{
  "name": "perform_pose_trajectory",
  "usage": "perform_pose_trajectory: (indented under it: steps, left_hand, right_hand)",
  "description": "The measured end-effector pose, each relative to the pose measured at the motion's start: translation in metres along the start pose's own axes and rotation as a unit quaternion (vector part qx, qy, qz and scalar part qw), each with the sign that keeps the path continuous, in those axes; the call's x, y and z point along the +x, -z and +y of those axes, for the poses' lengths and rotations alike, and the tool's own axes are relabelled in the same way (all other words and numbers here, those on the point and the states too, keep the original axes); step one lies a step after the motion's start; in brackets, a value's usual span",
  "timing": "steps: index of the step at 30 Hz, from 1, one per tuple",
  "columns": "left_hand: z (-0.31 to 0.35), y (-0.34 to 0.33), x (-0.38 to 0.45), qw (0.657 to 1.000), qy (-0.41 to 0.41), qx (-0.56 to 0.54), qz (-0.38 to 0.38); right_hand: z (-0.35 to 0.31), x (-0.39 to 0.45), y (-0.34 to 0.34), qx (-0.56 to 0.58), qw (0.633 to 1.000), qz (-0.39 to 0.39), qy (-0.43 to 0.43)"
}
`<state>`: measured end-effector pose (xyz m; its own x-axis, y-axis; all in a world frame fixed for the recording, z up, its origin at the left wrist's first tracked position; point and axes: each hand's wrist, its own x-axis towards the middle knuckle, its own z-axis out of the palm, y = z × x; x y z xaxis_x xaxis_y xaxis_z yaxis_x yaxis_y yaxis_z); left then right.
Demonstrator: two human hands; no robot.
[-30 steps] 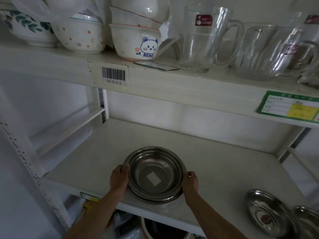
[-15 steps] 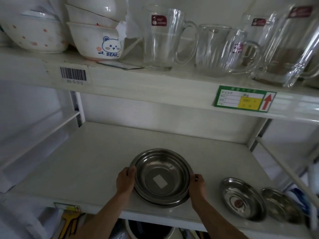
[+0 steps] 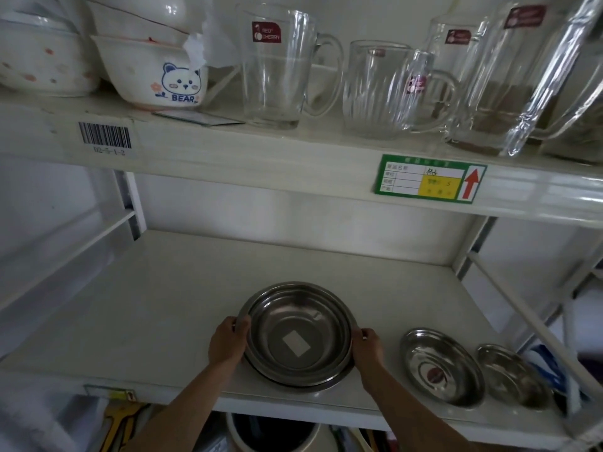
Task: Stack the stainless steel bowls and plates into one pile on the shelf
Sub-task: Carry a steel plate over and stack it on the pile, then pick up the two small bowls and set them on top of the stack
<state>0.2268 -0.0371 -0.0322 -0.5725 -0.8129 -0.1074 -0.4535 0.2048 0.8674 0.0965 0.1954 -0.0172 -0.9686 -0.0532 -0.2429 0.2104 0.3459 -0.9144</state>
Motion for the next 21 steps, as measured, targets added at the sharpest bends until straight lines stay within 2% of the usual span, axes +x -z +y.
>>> perform_pose_trajectory:
  steps: [3,11,16,21]
  left_hand:
    - [0.011,0.0,0.003,0.999,-0.008,0.006,0.034]
    - [0.051,-0.019,-0.008,0.992,-0.072,0.054,0.091]
    - [0.084,-0.047,-0.026,0.98,-0.187,0.018,0.069]
    - [0.12,-0.083,-0.059,0.972,-0.225,-0.072,-0.014]
  right_hand:
    - [-0.006,0.0,0.006,-0.05,0.999,-0.002,0.015]
    - [-0.031,0.004,0.028,-0.173,0.976,0.073,0.108]
    - [-0.037,0.011,0.047,-0.145,0.978,0.089,0.117]
    - [-0.032,0.017,0.076,-0.099,0.983,0.112,0.102]
